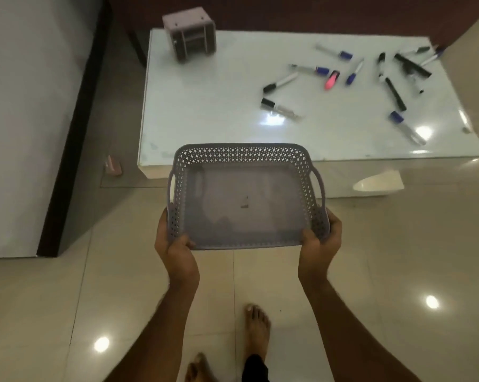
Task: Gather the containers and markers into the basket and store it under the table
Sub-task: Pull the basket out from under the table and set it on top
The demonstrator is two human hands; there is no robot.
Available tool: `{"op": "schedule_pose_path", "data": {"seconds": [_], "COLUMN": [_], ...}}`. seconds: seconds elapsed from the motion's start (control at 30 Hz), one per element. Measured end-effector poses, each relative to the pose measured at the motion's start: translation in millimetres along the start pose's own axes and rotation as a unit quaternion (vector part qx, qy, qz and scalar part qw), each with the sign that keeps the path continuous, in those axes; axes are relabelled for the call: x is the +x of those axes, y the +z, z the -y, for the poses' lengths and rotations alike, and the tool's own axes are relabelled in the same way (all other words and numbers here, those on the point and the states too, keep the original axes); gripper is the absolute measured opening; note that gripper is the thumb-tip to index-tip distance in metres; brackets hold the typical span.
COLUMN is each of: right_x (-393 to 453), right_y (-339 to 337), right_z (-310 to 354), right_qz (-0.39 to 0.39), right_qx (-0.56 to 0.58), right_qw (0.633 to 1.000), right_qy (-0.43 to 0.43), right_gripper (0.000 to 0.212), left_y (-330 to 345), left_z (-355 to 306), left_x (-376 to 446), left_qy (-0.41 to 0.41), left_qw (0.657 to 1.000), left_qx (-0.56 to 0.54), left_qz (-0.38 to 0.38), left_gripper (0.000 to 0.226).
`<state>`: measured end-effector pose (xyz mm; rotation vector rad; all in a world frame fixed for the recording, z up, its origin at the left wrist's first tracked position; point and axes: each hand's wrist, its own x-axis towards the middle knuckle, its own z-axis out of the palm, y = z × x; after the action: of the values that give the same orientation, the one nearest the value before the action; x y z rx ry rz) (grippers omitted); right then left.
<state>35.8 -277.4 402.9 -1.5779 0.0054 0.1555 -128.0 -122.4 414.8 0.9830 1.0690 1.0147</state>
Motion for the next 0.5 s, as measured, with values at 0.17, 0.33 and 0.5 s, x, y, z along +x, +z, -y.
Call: {"op": "schedule_pose_path", "data": {"seconds": [0.17, 0.33, 0.5], "right_x": [42.1, 84.2, 116.5], "right_y": [44.4, 95.4, 132.1], "right_z": [23.4, 18.6, 1.8], "right_qz": [0.008, 0.049, 0.083], "right_qx": [0.034, 0.026, 0.006], "right_qw": [0.999, 0.998, 0.996], "right_qy": [0.015, 0.029, 0.042], "right_gripper": [0.060, 0.060, 0.062], "left_y": [37.3, 56.3, 68.5], "left_z": [-24.0, -20.3, -7.2], "left_x": [46.2, 107.1, 152.5], "left_qy": [0.012, -0.001, 0.000], "left_qw": [1.000, 0.998, 0.998], "left_qx": [-0.008, -0.021, 0.005], "left_qz": [-0.015, -0.056, -0.061], "left_gripper": [0.081, 0.080, 0.080]}}
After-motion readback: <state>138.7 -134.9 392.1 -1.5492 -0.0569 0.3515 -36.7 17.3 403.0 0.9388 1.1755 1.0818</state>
